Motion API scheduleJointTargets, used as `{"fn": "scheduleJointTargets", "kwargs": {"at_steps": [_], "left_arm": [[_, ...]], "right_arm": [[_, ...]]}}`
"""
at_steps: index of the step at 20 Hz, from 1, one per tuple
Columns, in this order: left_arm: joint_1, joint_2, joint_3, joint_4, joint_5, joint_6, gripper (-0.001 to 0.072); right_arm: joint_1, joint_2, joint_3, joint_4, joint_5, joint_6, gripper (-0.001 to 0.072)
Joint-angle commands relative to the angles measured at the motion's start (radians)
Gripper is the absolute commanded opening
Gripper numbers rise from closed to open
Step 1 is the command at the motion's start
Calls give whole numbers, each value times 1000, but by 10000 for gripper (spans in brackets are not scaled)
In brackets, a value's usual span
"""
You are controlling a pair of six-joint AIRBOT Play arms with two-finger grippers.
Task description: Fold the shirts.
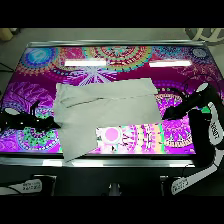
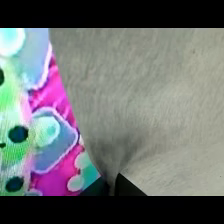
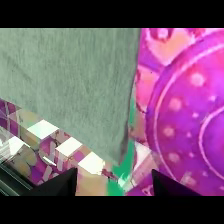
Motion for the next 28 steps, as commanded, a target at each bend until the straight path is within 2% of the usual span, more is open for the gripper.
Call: {"fn": "scheduleJointTargets", "kwargs": {"at_steps": [1, 3, 5, 8, 10, 11, 12, 14, 17, 20, 22, 24, 26, 28], "left_arm": [[1, 6, 1, -2, -2, 2, 29], [1, 7, 1, -2, -1, 2, 29], [1, 7, 1, -2, 0, 2, 29], [2, 7, 1, -2, 0, 2, 29], [3, 7, 1, -2, 0, 2, 29], [3, 7, 5, -1, -1, 2, 29], [3, 8, 17, -1, -3, 2, 29], [3, 21, 69, -1, -29, 1, 27], [3, 119, 261, -2, -66, -11, 27], [0, 283, 566, -12, -31, -116, 27], [-2, 400, 817, -66, 53, -151, 27], [-2, 497, 1018, -80, 165, -153, 27], [-2, 602, 1121, -80, 277, -154, 27], [-2, 701, 1126, -79, 307, -154, 27]], "right_arm": [[1, -4, -35, 32, -46, 32, 482], [1, -4, -35, 37, -56, 49, 481], [20, -6, -34, 32, -60, 52, 435], [89, -12, -34, 18, -108, 71, 419], [127, -15, -34, 5, -119, 89, 302], [140, -16, -34, 0, -118, 90, 145], [146, -15, -34, 0, -112, 93, 24], [143, 10, -31, 10, -90, 91, 22], [130, 142, 41, 6, -116, 31, 21], [124, 362, 225, -28, -190, -13, 22], [123, 552, 365, -46, -322, -65, 23], [123, 759, 454, -74, -524, -113, 23], [123, 952, 458, -127, -703, -103, 22], [123, 1053, 458, -165, -716, -52, 22]]}}
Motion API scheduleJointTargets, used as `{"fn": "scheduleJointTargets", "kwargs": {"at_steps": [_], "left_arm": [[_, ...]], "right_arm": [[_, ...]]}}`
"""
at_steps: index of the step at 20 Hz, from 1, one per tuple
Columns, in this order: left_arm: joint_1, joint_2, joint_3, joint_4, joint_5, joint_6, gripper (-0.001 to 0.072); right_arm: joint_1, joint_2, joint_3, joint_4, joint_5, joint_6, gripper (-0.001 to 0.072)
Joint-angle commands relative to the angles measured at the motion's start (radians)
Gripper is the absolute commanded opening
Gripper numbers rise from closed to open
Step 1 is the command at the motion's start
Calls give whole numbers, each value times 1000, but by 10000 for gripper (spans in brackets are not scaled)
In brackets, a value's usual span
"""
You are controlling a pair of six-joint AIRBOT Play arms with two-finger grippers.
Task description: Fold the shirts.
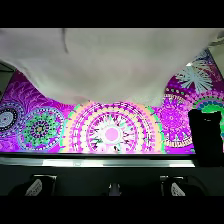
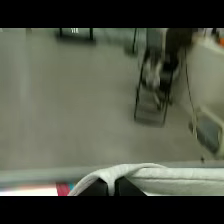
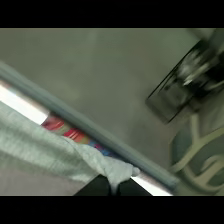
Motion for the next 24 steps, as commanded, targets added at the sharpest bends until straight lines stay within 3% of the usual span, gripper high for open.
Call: {"fn": "scheduleJointTargets", "kwargs": {"at_steps": [1, 5, 8, 13, 16, 19, 22, 24], "left_arm": [[0, 163, 111, -13, 106, -14, 27], [0, 199, 111, -10, 80, -39, 27], [0, 184, 111, 66, -7, -97, 27], [-1, 74, 111, 126, -159, -98, 27], [-13, -60, 63, 89, -268, -99, 28], [-91, -197, -123, 76, -282, -74, 28], [-166, -346, -364, 104, -200, -57, 27], [-188, -463, -463, 110, -60, -58, 28]], "right_arm": [[0, 223, 39, -69, -142, 18, 22], [0, 258, 40, -120, -42, 24, 22], [0, 254, 39, -133, 15, 46, 22], [0, 158, 39, -166, 214, 108, 22], [0, -22, 39, -169, 408, 111, 22], [1, -276, 17, -157, 581, 120, 22], [25, -515, -34, -171, 573, 124, 21], [61, -663, -32, -182, 456, 150, 22]]}}
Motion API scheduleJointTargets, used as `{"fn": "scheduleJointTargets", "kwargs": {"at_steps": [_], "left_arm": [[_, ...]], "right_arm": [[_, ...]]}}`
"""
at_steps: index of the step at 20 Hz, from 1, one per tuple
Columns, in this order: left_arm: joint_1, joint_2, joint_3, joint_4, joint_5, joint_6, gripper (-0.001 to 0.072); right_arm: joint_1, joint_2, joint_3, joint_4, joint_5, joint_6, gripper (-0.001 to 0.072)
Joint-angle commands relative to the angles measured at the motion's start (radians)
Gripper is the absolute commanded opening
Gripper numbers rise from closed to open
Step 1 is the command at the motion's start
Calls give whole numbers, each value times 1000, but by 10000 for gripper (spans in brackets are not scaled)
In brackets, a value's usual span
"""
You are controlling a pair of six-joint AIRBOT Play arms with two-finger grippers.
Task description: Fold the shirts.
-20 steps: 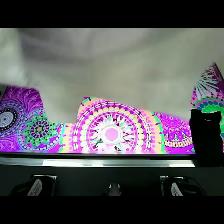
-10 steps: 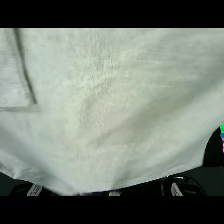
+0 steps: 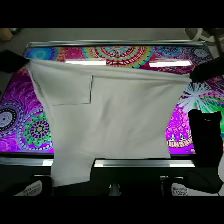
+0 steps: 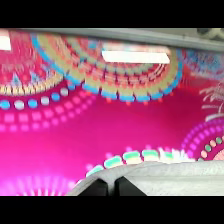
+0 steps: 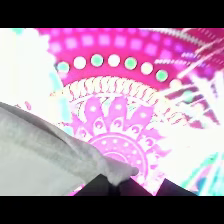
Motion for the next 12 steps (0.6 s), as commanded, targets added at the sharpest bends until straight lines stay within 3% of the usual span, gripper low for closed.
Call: {"fn": "scheduleJointTargets", "kwargs": {"at_steps": [1, 5, 9, 12], "left_arm": [[-51, -214, -172, 8, 181, 11, 27], [-48, -415, -93, -29, 224, 11, 28], [-49, -487, -6, -31, 443, 10, 28], [-53, -519, 13, -37, 542, 7, 28]], "right_arm": [[46, -264, -13, -10, -106, 45, 22], [52, -355, -13, 11, -388, 158, 23], [53, -365, -13, 4, -730, 158, 22], [53, -400, -13, 4, -791, 173, 22]]}}
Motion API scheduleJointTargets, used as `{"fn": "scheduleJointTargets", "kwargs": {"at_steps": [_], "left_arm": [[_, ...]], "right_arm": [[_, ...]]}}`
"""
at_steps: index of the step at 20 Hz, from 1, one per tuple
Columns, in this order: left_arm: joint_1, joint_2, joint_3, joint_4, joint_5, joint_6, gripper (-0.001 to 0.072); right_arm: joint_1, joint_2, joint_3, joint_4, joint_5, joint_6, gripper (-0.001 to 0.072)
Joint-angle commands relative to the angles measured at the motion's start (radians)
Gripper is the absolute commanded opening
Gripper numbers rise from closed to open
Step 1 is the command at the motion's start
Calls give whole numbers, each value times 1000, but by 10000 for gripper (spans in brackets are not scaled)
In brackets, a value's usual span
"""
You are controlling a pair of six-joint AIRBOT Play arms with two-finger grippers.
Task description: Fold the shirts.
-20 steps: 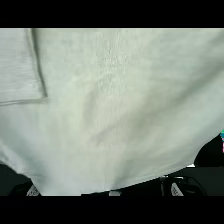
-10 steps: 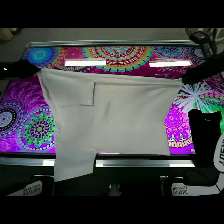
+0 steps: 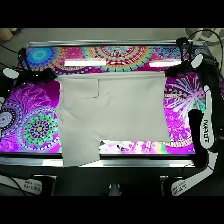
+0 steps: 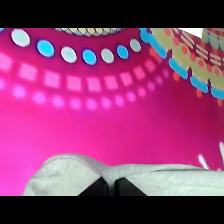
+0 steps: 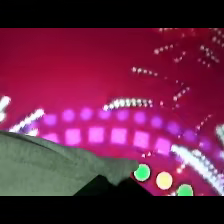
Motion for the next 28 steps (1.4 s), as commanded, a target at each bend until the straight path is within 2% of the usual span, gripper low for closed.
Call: {"fn": "scheduleJointTargets", "kwargs": {"at_steps": [1, 4, 8, 12, 14, 19, 27, 28], "left_arm": [[-7, -60, 26, 2, 116, -3, 28], [-22, -102, 26, 3, -5, -3, 28], [1, -28, 29, 71, -111, 1, 28], [14, 5, 11, 257, -474, -3, 28], [13, 5, -58, 269, -561, -35, 28], [14, 5, -186, 268, -587, -75, 27], [14, 4, -208, 269, -592, -93, 30], [14, 4, -207, 266, -592, -93, 77]], "right_arm": [[0, -53, 0, -11, -103, 21, 22], [0, -108, 0, 19, 50, 19, 23], [-2, -60, 0, -32, 181, -80, 23], [2, -45, -20, -38, 519, -158, 24], [6, -54, -63, -39, 584, -183, 23], [6, -66, -105, -27, 589, -157, 23], [6, -120, -105, 35, 611, -156, 24], [6, -125, -105, 49, 622, -154, 56]]}}
